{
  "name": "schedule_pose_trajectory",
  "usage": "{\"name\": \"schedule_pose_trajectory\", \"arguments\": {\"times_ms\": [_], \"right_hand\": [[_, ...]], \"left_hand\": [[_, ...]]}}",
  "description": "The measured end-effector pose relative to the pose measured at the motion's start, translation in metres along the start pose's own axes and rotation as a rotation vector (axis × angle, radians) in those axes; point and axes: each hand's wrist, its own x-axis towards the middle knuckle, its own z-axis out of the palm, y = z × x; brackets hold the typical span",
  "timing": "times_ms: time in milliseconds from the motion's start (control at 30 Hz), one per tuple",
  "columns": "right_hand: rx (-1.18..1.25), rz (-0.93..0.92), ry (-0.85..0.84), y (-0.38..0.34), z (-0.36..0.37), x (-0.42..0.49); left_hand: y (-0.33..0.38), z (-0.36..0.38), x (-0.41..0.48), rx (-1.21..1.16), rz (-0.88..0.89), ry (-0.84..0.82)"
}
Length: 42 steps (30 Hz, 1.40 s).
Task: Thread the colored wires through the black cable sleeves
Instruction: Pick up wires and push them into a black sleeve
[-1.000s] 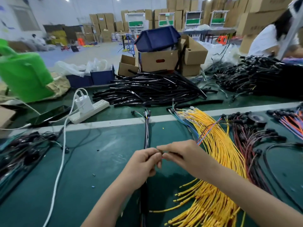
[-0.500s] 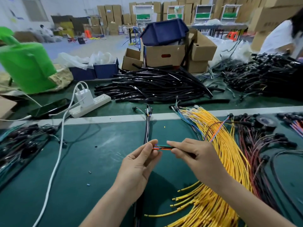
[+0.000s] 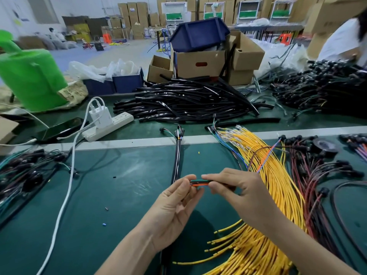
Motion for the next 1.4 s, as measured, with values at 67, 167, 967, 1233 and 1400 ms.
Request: {"name": "schedule_pose_trajectory", "arguments": {"times_ms": [67,167,967,1233,1400], "right_hand": [[-0.002,0.006,-0.011,0.001,0.0,-0.001],[-0.015,0.002,-0.027,0.002,0.0,-0.002],[-0.059,-0.029,-0.089,0.007,-0.002,0.0],[-0.112,-0.223,0.043,0.003,-0.002,0.004],[0.073,-0.122,0.074,0.009,-0.002,0.005]], "left_hand": [[-0.001,0.0,-0.001,0.031,0.0,-0.018],[-0.005,0.0,-0.001,0.046,-0.011,-0.047],[-0.003,-0.003,-0.002,0.641,0.4,0.125],[0.002,-0.001,-0.001,0.616,0.415,0.114],[0.016,0.007,0.002,0.8,0.464,0.048]]}}
